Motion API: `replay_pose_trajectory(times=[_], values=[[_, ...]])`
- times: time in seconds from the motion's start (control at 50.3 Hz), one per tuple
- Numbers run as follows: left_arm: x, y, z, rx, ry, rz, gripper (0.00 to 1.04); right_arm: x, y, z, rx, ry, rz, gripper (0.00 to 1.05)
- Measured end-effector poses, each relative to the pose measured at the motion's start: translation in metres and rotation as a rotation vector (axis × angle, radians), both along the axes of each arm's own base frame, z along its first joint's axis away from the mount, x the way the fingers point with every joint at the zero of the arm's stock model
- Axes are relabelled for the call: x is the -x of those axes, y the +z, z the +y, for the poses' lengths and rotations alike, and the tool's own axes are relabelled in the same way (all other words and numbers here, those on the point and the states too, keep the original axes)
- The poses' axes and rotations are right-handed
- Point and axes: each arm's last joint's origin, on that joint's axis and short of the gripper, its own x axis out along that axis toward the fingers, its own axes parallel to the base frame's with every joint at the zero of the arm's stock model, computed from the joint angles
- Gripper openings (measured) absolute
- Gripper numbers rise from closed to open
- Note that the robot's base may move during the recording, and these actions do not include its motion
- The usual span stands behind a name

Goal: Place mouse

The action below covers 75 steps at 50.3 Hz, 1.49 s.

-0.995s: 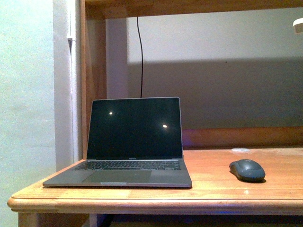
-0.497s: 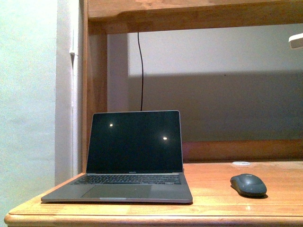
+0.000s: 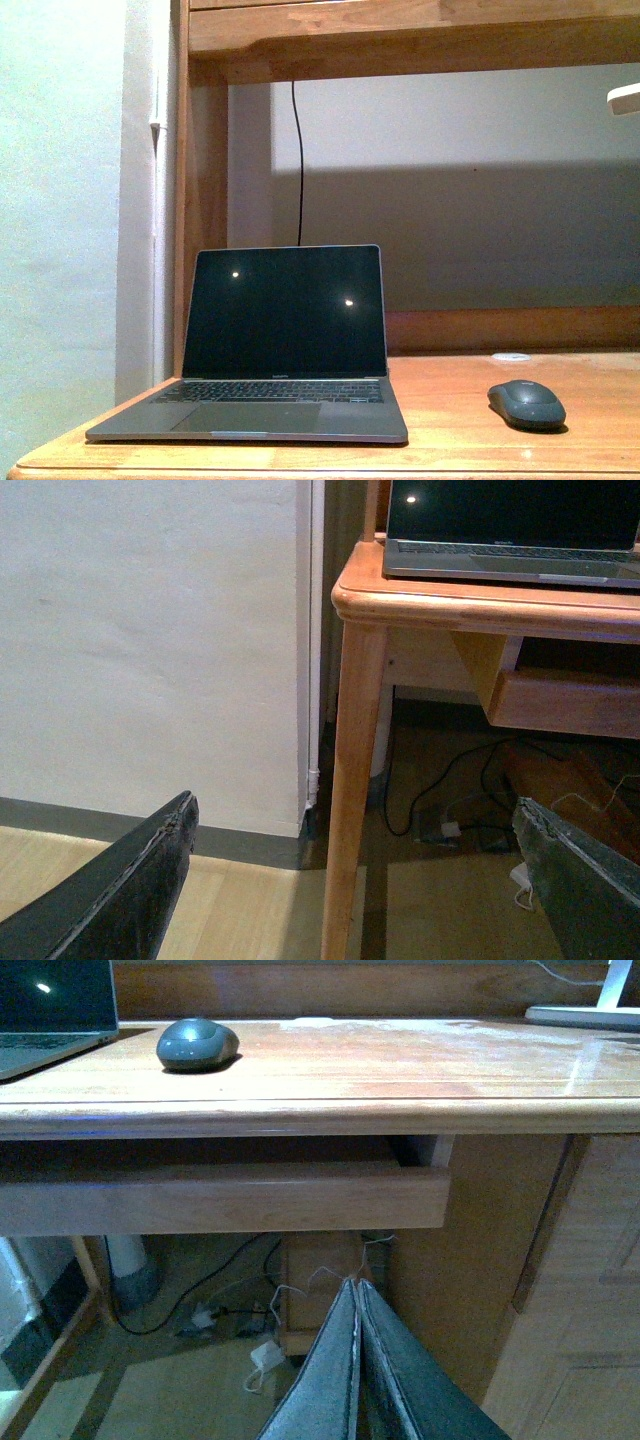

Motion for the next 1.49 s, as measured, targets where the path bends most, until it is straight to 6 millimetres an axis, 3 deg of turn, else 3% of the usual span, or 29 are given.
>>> replay_pose_trajectory(times=[0.398,0.776,0.995,1.273,1.492], values=[[0.000,0.000,0.000,0.000,0.000,0.000,0.97,0.014,-0.003,0.000,0.000,0.000,0.006,0.03],[0.000,0.000,0.000,0.000,0.000,0.000,0.97,0.015,-0.003,0.000,0.000,0.000,0.004,0.04],[0.000,0.000,0.000,0.000,0.000,0.000,0.97,0.015,-0.003,0.000,0.000,0.000,0.004,0.36],[0.000,0.000,0.000,0.000,0.000,0.000,0.97,0.015,-0.003,0.000,0.000,0.000,0.004,0.97],[0.000,0.000,0.000,0.000,0.000,0.000,0.97,0.015,-0.003,0.000,0.000,0.000,0.004,0.97]])
